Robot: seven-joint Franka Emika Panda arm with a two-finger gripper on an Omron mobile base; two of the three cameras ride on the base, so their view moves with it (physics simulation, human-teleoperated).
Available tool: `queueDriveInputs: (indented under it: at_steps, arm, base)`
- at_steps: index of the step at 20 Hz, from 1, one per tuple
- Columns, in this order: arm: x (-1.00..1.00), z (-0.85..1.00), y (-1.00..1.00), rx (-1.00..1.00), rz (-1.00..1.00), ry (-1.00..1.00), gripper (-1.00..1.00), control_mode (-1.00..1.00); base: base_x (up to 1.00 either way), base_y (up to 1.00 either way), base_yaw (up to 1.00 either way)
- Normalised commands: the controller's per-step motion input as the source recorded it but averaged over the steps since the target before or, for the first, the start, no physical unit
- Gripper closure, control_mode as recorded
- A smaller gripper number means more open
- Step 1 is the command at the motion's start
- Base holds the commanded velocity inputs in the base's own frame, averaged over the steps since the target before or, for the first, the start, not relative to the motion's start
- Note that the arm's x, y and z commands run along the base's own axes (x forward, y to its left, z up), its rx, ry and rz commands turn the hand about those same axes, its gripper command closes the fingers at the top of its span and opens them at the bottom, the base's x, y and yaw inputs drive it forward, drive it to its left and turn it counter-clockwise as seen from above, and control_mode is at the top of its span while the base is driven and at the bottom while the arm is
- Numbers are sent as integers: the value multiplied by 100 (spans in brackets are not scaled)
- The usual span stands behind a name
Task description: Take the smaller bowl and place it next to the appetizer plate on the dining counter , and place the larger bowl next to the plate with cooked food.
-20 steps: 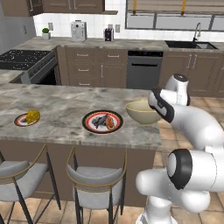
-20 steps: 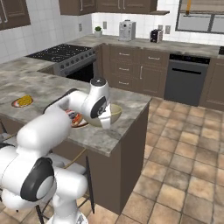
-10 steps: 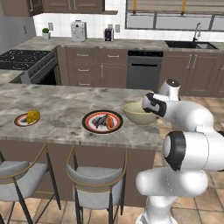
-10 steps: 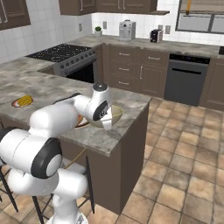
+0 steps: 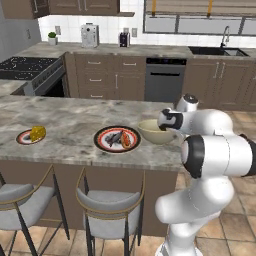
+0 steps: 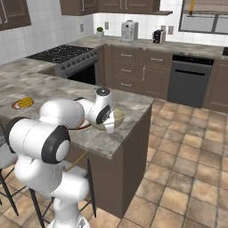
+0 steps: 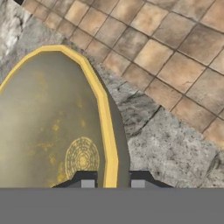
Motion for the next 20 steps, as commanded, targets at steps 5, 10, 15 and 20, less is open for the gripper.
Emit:
queueDriveInputs:
  at_steps: [5,10,15,20]
  arm:
    - [25,-27,6,0,0,0,100,-100]
    - [36,-37,0,0,0,0,100,-100]
    - [39,-28,0,0,0,0,100,-100]
    - [3,14,-1,0,-1,0,-100,-100]
  base:
    - [0,0,0]
    - [0,0,0]
    - [0,0,0]
    - [0,0,0]
